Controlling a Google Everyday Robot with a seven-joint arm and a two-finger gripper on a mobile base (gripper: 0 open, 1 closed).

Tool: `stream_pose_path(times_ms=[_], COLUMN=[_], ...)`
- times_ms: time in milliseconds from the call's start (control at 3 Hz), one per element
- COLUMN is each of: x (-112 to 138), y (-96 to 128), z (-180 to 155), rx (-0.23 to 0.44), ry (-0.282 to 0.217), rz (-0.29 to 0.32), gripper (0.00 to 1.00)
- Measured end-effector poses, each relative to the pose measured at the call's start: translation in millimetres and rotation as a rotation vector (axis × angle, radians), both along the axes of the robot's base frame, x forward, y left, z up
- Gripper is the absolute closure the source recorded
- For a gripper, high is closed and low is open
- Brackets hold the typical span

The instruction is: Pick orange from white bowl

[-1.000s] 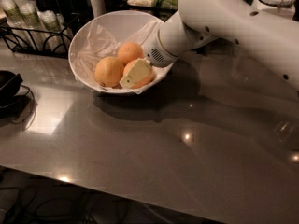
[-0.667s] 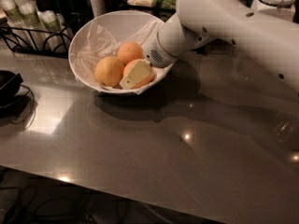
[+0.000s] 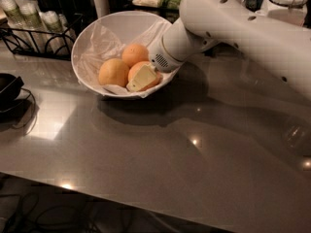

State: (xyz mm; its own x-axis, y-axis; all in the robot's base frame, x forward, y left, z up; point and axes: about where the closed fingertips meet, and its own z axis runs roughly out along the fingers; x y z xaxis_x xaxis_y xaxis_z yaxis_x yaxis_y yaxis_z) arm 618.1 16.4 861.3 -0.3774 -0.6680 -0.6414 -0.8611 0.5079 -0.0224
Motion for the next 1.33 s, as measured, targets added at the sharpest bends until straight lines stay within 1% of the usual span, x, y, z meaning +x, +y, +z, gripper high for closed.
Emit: stream_pose_path(times_ms=[333, 667, 1000, 1333], x=[3.0, 3.4, 3.4, 3.3], y=[1.5, 1.3, 1.4, 1.4], z=[-4.4, -6.5, -6.5, -6.4], rx=[-0.003, -0.004, -0.004, -0.004], ry=[0.010, 0.015, 0.015, 0.015], rz=[-0.001, -0.001, -0.001, -0.001], gripper=[0.36, 0.55, 0.79, 0.99])
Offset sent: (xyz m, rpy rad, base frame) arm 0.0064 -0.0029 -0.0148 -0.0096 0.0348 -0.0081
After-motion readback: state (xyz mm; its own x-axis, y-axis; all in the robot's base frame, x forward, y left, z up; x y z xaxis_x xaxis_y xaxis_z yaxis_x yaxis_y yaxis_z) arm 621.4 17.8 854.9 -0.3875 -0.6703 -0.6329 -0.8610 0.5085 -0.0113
